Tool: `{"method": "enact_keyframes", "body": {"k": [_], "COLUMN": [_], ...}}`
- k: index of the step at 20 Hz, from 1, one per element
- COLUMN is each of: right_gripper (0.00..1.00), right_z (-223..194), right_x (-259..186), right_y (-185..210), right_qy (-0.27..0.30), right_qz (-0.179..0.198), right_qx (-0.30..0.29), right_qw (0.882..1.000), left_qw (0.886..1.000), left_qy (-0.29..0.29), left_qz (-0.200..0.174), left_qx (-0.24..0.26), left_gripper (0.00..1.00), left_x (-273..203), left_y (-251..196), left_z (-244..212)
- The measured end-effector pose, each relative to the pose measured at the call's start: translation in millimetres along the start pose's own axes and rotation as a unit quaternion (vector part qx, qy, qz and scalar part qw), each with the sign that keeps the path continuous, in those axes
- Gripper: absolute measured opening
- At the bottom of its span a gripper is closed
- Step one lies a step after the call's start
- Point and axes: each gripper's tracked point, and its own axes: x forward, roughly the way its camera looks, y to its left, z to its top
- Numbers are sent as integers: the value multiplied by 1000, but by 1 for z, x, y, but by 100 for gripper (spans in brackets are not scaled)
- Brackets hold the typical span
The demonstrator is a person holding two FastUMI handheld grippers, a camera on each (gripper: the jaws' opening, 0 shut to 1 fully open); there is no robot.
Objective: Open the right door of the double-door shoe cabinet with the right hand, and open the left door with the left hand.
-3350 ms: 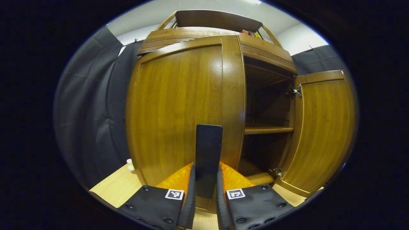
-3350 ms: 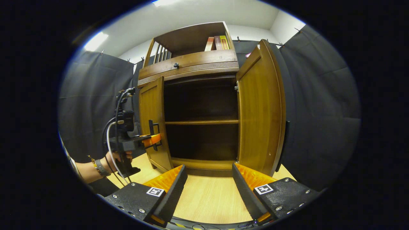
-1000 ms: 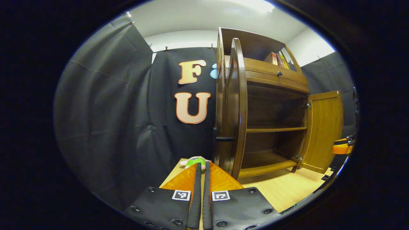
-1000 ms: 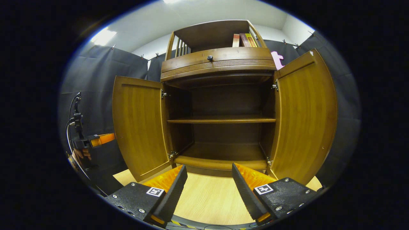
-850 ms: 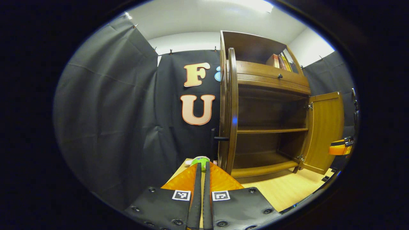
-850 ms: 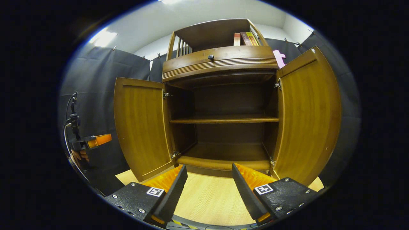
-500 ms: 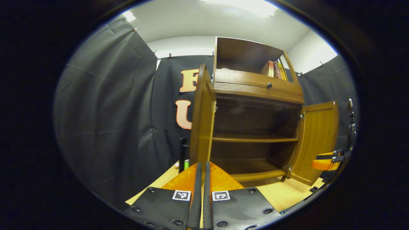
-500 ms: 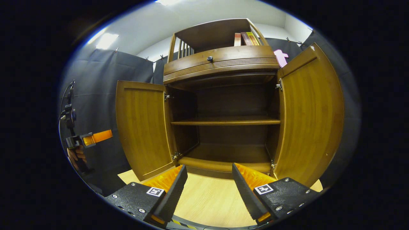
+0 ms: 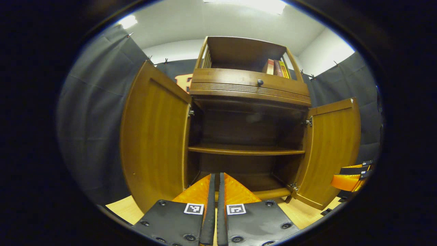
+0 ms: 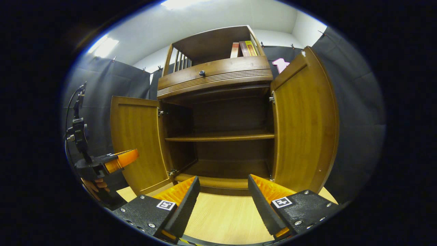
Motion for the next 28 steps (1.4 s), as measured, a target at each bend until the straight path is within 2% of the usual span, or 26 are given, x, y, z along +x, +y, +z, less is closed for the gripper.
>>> {"method": "enact_keyframes", "body": {"k": [2, 4, 5, 8, 12, 18, 20, 21, 22, 23, 25, 26, 27, 28], "right_gripper": [99, 76, 76, 98, 98, 98, 88, 99, 98, 87, 87, 98, 98, 87], "right_z": [1, 1, 0, -2, -1, 3, 6, 7, 6, 6, 9, 9, 8, 7], "right_x": [-3, -6, -6, -9, -8, -4, -4, -4, -4, -3, -4, -3, -1, -2], "right_y": [-8, -16, -19, -24, -27, -19, -18, -17, -16, -16, -13, -13, -14, -12], "right_qy": [0, -1, -1, 2, 1, -5, -9, -11, -11, -10, -12, -13, -12, -11], "right_qz": [-7, -17, -21, -25, -23, -12, -10, -9, -8, -7, -4, -4, -4, -3], "right_qx": [-1, -5, -6, -4, -3, 4, 6, 7, 8, 9, 8, 6, 7, 9], "right_qw": [1000, 1000, 1000, 1000, 1000, 1000, 1000, 1000, 1000, 1000, 1000, 1000, 1000, 1000], "left_qw": [1000, 1000, 1000, 1000, 1000, 1000, 1000, 1000, 1000, 1000, 1000, 1000, 1000, 1000], "left_qy": [3, 4, 4, -4, 0, -1, -4, -3, 0, 3, 0, -2, -1, -1], "left_qz": [-13, -21, -22, -16, -15, 1, 2, 3, 4, 5, 7, 7, 7, 7], "left_qx": [-10, -13, -11, -6, -4, 4, 3, 1, 0, 1, 4, 4, 4, 3], "left_gripper": [26, 40, 46, 67, 96, 96, 95, 95, 94, 94, 96, 97, 95, 96], "left_x": [4, 8, 9, 8, 3, -2, -2, -1, -2, -2, -3, -4, -4, -3], "left_y": [-17, -26, -26, -25, -20, -9, -6, -6, -5, -5, -4, -3, -3, -3], "left_z": [-4, -7, -7, -4, -9, -7, -5, -5, -6, -7, -5, -5, -5, -6]}}
